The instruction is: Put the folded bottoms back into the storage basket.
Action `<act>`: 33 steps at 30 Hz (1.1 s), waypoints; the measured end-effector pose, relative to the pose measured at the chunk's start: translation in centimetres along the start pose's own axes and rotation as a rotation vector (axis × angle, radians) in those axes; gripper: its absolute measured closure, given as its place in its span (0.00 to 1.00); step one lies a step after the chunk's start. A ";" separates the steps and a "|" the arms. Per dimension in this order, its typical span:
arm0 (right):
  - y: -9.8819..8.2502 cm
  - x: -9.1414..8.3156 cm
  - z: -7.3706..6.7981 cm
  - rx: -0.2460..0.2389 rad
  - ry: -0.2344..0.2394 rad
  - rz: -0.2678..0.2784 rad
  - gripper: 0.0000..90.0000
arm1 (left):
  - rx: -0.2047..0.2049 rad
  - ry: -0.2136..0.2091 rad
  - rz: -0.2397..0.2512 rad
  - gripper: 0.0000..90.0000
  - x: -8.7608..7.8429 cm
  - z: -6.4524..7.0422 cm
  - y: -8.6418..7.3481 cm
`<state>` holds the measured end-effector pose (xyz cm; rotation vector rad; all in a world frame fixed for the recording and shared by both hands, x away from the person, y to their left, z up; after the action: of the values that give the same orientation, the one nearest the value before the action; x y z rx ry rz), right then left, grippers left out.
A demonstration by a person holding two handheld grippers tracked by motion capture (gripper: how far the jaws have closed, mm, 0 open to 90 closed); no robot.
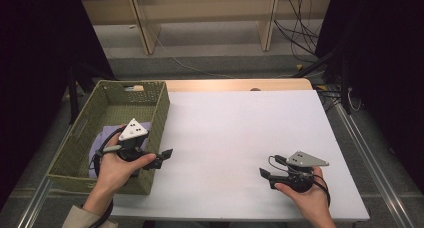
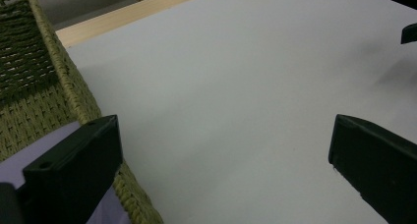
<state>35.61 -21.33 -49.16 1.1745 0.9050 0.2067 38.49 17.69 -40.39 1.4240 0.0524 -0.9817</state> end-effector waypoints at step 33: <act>-0.1 0.1 0.0 0.002 0.001 -0.006 0.29 | 0.031 -0.023 -0.013 0.00 0.5 1.2 -1.9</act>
<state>35.65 -21.30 -49.25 1.1734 0.9095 0.2018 37.09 16.76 -41.93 1.4427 0.0299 -1.0133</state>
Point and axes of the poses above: each handheld gripper's, and its own axes: x roughly forward along the jaws, y roughly out of its top, z roughly to its right, the point moved 5 cm from there along x, roughly forward along the jaws, and after that the axes turned 13 degrees about -x, right-handed, at the moved point
